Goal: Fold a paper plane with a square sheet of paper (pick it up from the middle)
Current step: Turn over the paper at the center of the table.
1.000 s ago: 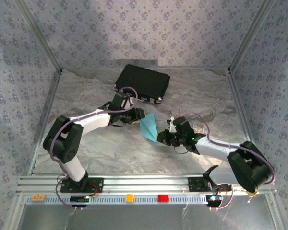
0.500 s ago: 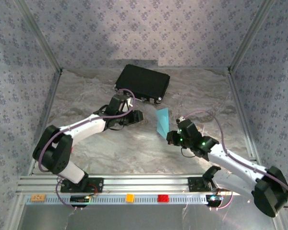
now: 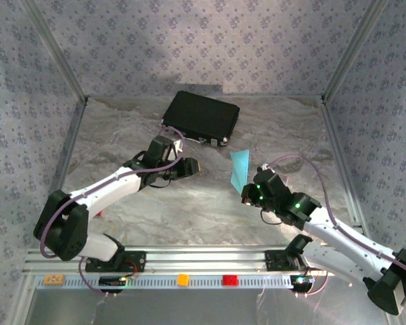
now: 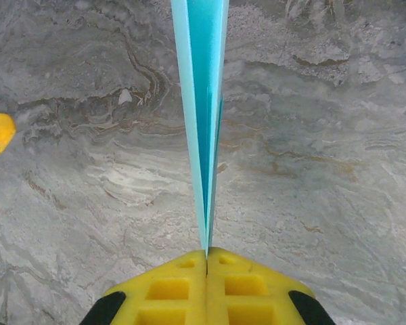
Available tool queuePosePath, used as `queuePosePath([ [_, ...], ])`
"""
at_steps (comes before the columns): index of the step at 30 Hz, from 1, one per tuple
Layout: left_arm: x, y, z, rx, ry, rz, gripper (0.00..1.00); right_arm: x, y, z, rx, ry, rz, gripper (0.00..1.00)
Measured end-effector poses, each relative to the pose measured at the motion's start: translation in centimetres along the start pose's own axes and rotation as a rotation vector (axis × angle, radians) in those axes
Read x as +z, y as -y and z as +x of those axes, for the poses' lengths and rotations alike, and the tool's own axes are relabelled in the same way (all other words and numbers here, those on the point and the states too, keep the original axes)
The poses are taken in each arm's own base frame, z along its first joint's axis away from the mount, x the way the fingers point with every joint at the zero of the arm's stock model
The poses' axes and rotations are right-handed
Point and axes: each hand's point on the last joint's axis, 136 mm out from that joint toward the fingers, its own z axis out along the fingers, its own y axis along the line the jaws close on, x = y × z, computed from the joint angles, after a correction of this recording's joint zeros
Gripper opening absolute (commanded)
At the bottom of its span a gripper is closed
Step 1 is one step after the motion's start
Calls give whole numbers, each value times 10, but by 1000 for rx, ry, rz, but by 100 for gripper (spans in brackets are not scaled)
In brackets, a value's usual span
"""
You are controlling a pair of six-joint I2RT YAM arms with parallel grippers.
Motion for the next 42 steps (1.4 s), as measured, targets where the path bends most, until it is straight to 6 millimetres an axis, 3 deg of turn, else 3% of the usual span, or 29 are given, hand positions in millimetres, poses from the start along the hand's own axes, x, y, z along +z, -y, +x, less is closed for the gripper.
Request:
queuePosePath([
  [11, -9, -15, 1, -12, -6, -88, 47, -2, 18, -5, -68, 32, 137, 2],
  [20, -13, -21, 0, -34, 9, -128, 49, -7, 29, 9, -279, 6, 250, 2],
  [22, -21, -19, -2, -41, 31, -122, 50, -9, 33, 9, -339, -16, 316, 2],
  [26, -57, -15, -5, -52, 134, -98, 54, -16, 28, 1, -476, 3, 448, 2],
  [30, -92, -31, -8, -97, 221, -114, 57, -18, 20, 0, -633, 41, 544, 3],
  [37, -137, -64, -6, -164, 316, -194, 62, 21, -2, 19, -875, 16, 689, 4],
  [42, -145, -85, 0, -185, 307, -273, 63, 57, -18, 47, -988, -38, 718, 6],
])
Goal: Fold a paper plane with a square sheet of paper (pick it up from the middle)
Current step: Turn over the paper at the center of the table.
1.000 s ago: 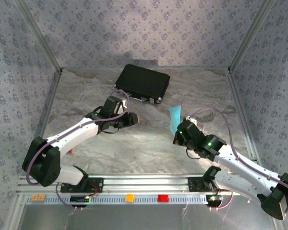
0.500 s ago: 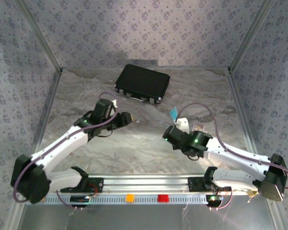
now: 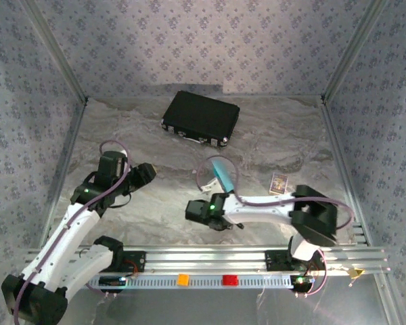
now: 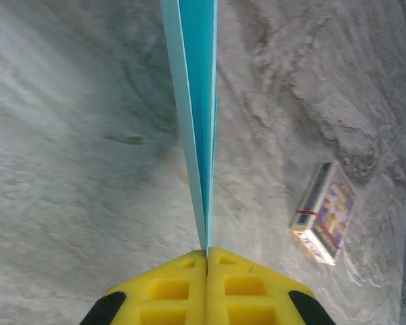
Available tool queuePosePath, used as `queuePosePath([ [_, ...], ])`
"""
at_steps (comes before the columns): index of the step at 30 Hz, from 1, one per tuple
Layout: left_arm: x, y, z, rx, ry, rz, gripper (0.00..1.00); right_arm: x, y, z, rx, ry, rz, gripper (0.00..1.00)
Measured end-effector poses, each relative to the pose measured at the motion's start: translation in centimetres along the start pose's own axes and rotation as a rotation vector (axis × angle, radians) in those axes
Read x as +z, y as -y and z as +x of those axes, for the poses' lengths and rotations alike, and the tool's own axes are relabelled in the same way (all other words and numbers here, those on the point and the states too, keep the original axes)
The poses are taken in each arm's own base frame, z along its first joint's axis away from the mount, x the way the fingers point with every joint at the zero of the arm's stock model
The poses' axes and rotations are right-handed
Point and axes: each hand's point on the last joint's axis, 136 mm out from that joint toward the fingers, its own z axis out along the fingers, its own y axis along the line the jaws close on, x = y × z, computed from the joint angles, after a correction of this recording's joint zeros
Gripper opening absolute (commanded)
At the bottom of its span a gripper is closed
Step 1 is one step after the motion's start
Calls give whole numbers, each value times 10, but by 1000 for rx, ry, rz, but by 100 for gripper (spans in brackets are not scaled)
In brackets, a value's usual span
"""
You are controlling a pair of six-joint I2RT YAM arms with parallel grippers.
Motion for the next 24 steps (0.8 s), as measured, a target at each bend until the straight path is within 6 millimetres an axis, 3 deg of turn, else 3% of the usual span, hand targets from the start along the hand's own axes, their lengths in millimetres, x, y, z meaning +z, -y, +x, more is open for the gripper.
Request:
queuePosePath([
  [6, -2, -19, 3, 8, -9, -87, 64, 3, -45, -1, -51, -23, -65, 16],
  [11, -2, -21, 4, 20, -11, -95, 66, -6, -70, -8, -23, -20, -197, 50],
  [15, -1, -16, 6, 26, -25, -67, 68, -22, -72, -19, 92, 21, -371, 57],
  [17, 0, -10, 6, 26, -31, -38, 68, -30, -64, -26, 184, 48, -470, 55],
  [20, 6, -1, 6, 24, -51, 6, 67, -29, -49, -37, 346, 72, -603, 43],
  [24, 17, 5, 11, 13, -92, 41, 64, 0, -36, -40, 562, 30, -730, 21],
])
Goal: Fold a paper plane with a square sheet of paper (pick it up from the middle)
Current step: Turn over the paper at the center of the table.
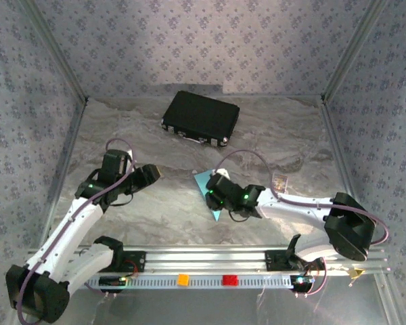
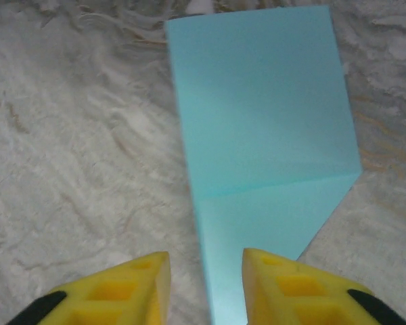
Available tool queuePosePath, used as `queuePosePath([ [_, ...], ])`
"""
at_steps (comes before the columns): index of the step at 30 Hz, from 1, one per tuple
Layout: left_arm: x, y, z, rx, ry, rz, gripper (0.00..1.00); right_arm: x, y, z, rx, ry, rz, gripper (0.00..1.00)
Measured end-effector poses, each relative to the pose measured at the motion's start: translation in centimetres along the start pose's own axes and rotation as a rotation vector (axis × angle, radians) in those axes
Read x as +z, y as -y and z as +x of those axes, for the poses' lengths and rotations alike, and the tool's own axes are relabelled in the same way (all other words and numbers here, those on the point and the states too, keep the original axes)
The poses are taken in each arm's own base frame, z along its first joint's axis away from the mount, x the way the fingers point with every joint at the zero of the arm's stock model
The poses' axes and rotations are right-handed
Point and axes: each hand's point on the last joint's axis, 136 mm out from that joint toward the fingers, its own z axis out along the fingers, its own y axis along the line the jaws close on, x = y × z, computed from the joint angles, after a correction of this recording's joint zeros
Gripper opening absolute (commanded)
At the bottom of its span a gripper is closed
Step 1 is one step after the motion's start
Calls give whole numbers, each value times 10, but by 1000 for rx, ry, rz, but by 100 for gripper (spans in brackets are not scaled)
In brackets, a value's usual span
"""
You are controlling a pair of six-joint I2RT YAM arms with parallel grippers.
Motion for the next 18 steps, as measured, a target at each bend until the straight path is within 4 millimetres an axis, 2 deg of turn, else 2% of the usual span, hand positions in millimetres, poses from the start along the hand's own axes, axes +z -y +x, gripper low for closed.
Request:
queuePosePath([
  [3, 8, 3, 3, -10, -33, 21, 61, 13, 10, 2, 93, -32, -58, 18],
  [6, 16, 7, 7, -22, -71, 38, 56, 22, 5, 2, 140, -52, -130, 13],
  [10, 24, 10, 11, -38, -114, 58, 52, 35, 5, 3, 193, -78, -190, 12],
  [18, 34, 10, 20, -61, -164, 77, 49, 58, 8, 26, 262, -155, -225, 12],
])
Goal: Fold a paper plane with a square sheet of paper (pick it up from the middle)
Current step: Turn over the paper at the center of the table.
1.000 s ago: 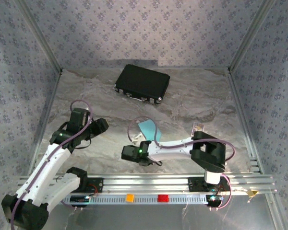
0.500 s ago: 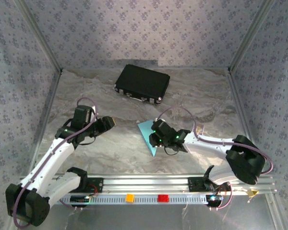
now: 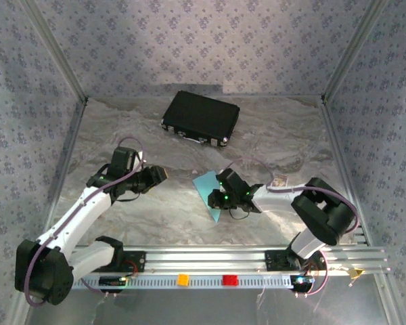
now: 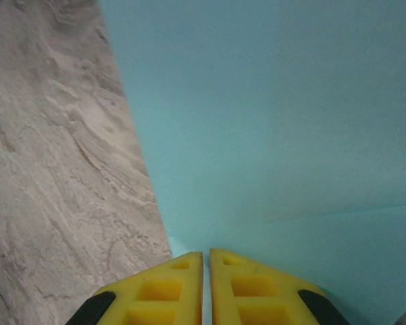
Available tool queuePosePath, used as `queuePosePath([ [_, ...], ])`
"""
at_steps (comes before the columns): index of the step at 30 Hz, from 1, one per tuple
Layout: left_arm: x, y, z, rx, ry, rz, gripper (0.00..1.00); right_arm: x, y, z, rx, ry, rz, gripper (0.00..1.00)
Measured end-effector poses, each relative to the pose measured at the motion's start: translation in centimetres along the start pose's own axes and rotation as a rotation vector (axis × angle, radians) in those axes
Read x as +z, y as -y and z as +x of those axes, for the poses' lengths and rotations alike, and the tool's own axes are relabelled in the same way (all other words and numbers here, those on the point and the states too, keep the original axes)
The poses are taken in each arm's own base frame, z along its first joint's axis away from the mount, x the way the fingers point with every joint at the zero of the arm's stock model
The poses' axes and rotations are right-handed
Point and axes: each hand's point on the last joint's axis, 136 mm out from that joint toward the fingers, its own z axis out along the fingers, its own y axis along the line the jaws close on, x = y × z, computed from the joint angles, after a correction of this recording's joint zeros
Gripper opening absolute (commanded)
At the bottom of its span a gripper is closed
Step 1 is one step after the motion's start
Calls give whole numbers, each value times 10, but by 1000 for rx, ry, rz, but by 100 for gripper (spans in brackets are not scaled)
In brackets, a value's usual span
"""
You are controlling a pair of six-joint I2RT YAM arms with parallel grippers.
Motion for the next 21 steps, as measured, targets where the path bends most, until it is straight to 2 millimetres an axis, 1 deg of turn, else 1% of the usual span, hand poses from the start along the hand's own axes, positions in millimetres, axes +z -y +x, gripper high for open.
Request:
queuePosePath([
  [4, 5, 2, 1, 1, -17, 9, 48, 3, -4, -1, 59, 10, -16, 12],
  [10, 16, 4, 6, 7, -55, 20, 42, 6, -6, 1, 201, 62, 25, 12],
  [13, 21, 5, 9, 13, -72, 20, 37, 7, -10, 6, 288, 109, 34, 11],
  [17, 24, 7, 13, 14, -90, 28, 30, 7, -12, 8, 431, 187, -8, 10],
  [21, 28, 7, 14, 13, -103, 32, 27, 8, -15, 8, 542, 259, -41, 11],
])
